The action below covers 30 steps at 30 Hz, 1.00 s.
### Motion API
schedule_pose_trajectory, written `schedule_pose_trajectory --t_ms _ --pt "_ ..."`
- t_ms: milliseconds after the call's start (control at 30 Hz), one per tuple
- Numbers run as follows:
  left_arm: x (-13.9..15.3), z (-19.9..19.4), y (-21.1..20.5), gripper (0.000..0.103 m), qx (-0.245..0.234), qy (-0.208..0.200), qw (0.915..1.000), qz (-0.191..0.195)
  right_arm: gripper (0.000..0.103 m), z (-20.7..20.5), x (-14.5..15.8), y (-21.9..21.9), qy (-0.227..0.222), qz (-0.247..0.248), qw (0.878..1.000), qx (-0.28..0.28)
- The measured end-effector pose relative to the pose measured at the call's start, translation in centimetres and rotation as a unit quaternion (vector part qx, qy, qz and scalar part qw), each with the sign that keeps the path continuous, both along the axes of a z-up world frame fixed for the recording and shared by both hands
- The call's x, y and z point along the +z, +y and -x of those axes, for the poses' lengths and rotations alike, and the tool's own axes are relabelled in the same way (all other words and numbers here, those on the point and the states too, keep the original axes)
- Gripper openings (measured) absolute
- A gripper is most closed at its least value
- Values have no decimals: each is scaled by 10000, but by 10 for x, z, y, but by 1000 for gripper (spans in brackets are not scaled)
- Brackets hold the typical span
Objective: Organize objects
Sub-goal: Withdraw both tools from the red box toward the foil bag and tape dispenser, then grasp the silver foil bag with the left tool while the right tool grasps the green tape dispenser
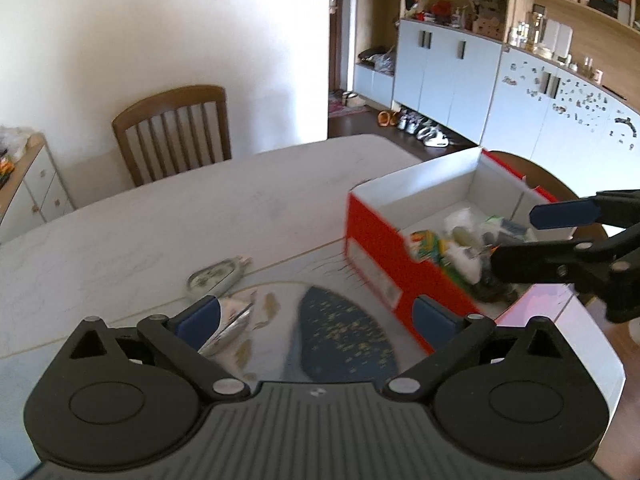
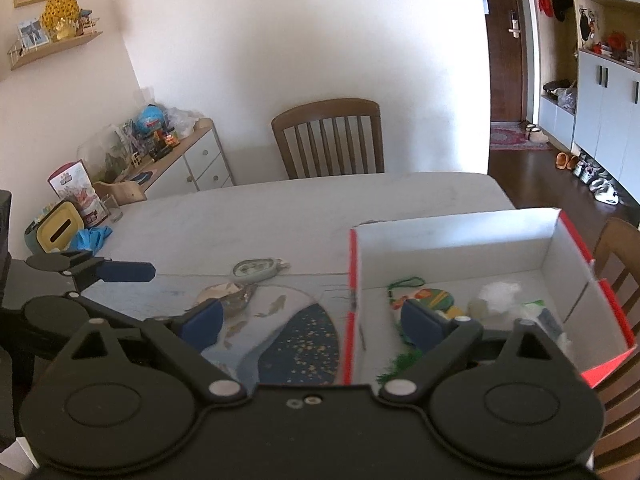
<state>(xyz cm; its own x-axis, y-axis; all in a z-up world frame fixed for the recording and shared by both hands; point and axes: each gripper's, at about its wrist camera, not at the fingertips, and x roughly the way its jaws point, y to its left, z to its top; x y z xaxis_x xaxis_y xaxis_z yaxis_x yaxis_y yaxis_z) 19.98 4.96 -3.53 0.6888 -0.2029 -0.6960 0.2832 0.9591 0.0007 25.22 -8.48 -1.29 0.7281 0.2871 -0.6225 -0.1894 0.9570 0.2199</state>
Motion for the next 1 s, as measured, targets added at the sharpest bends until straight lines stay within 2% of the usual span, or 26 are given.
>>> schedule_pose_trajectory --t_ms 233,533,800,1000 --pt "-20 -10 38 103 287 74 9996 -43 95 -22 -3 36 105 115 9998 129" --pt "-42 -29 78 103 556 185 9983 47 95 -70 -6 69 238 201 9994 150" --pt "-64 -50 90 103 493 349 9981 100 95 -114 -23 85 573 256 9980 88" --pt "-81 -62 92 103 394 295 9988 22 95 -145 -43 99 829 318 9960 94"
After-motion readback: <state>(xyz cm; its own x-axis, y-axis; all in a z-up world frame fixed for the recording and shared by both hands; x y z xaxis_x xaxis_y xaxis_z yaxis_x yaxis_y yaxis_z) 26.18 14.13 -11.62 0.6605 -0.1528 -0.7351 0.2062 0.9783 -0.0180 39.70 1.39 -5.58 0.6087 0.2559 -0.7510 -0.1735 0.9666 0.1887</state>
